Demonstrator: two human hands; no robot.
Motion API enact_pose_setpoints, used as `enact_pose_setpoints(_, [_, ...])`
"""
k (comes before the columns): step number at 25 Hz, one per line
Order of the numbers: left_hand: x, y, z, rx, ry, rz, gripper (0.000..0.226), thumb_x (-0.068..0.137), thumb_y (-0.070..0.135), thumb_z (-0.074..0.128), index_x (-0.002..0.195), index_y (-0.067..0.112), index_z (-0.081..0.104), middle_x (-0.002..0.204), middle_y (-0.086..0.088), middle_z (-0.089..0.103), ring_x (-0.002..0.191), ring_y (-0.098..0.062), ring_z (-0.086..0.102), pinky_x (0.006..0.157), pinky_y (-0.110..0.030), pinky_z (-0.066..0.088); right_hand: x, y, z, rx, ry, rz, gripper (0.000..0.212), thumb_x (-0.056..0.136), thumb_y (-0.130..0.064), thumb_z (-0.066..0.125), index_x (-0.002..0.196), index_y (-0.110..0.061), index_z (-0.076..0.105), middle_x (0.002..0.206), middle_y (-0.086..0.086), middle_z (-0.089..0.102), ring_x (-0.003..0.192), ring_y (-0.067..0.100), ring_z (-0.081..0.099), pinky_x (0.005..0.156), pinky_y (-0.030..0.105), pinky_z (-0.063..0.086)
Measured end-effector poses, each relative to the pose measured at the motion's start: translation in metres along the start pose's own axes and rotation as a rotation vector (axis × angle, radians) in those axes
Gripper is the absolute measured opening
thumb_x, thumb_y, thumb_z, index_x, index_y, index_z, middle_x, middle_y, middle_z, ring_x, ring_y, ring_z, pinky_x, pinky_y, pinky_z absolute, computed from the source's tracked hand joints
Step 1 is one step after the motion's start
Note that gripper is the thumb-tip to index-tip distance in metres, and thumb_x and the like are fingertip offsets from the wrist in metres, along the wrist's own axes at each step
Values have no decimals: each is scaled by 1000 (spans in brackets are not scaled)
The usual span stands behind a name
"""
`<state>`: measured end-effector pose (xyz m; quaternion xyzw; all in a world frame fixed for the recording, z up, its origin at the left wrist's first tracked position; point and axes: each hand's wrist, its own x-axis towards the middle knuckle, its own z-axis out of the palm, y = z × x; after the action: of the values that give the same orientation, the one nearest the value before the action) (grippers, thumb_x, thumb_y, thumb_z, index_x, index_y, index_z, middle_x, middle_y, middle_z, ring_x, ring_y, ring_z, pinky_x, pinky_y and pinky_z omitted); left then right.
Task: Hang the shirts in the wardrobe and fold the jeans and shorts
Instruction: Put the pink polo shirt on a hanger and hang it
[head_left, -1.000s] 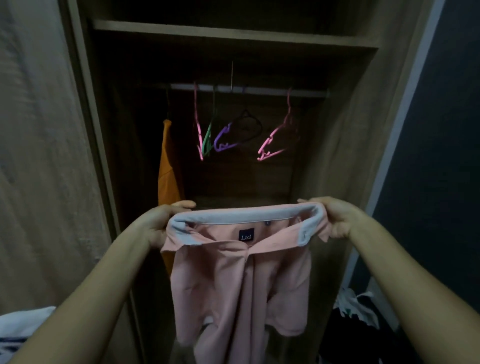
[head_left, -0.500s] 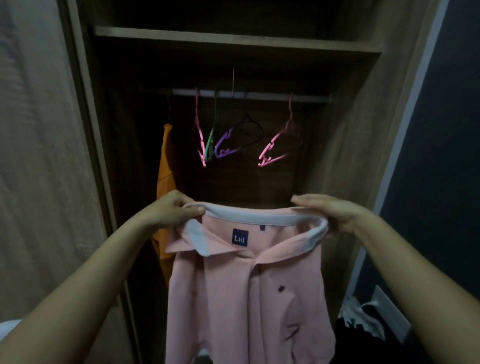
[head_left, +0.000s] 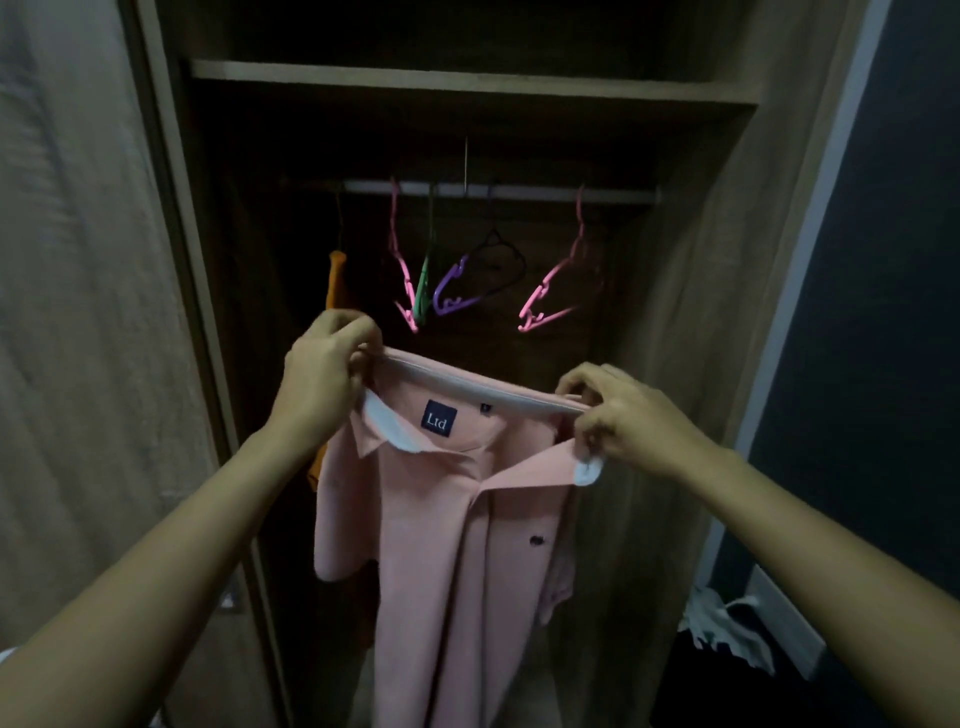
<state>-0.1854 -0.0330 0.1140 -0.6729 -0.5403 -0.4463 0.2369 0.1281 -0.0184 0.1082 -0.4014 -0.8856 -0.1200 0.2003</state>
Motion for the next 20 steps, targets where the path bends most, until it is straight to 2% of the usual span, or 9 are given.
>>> enact_pose_setpoints(2, [5, 1, -2, -84, 19, -33, 27, 81, -1, 59, 106, 10, 65, 127, -13, 53, 112, -27, 54, 86, -29, 42, 3, 2, 4, 71, 86, 173, 24, 82, -18, 64, 105, -23, 62, 118, 2, 50, 108, 22, 50, 84, 42, 50])
enact_pose_setpoints(4, [-3, -1, 9, -33, -33, -2, 32, 85, 13, 56, 116, 18, 61, 122, -4, 56, 104, -20, 57, 82, -31, 48, 9, 1, 6, -34, 142, 229, 26, 82, -12, 59, 108, -11, 61, 122, 8, 43, 110, 30, 47, 85, 44, 49])
enact_pose_setpoints(6, [-23, -4, 29, 35, -298, 136, 23, 82, 15, 49, 94, 13, 68, 103, -11, 64, 90, -32, 59, 74, -37, 50, 11, 0, 8, -79, 146, 314, 26, 80, -4, 54, 105, -4, 62, 123, 10, 38, 109, 33, 44, 84, 42, 48])
enact_pose_setpoints(8, [-35, -14, 36, 176, -523, 31, 20, 81, 8, 50, 86, 10, 69, 91, -15, 65, 87, -36, 57, 73, -41, 46, 9, -9, 11, -28, 124, 394, 27, 81, -2, 52, 107, -5, 60, 123, 10, 38, 108, 33, 44, 85, 39, 47])
enact_pose_setpoints(11, [-16, -19, 25, 181, -418, -125, 28, 76, 5, 58, 95, 20, 73, 97, -12, 65, 93, -36, 58, 74, -41, 47, 6, -23, 28, -45, -9, 378, 33, 78, 0, 53, 107, -11, 66, 124, 8, 33, 105, 33, 47, 85, 38, 48])
enact_pose_setpoints(14, [-13, -14, 17, 254, -665, -165, 39, 71, 20, 67, 105, 41, 68, 107, 0, 61, 99, -28, 60, 73, -37, 49, 9, -21, 33, -17, -115, 448, 26, 80, -5, 57, 101, -12, 70, 120, 8, 35, 101, 33, 54, 85, 38, 49])
enact_pose_setpoints(16, [-16, -19, 21, 132, -729, -165, 43, 72, 17, 63, 108, 40, 68, 109, 2, 62, 97, -21, 60, 75, -33, 50, 15, -12, 29, 29, -47, 537, 20, 80, -9, 63, 95, -14, 74, 118, 7, 39, 101, 30, 56, 87, 35, 49])
enact_pose_setpoints(18, [-19, -25, 23, 3, -658, -174, 46, 72, 15, 58, 112, 33, 69, 112, -1, 62, 101, -21, 59, 82, -32, 49, 18, -5, 34, 40, 4, 586, 18, 79, -12, 67, 96, -12, 74, 117, 7, 43, 100, 29, 56, 87, 34, 50])
enact_pose_setpoints(20, [-27, -25, 28, 81, -748, -123, 52, 75, 14, 61, 123, 32, 62, 116, -5, 60, 106, -24, 57, 83, -32, 47, 16, -7, 46, 10, -134, 584, 22, 78, -15, 68, 98, -10, 72, 115, 7, 45, 101, 29, 57, 88, 35, 50])
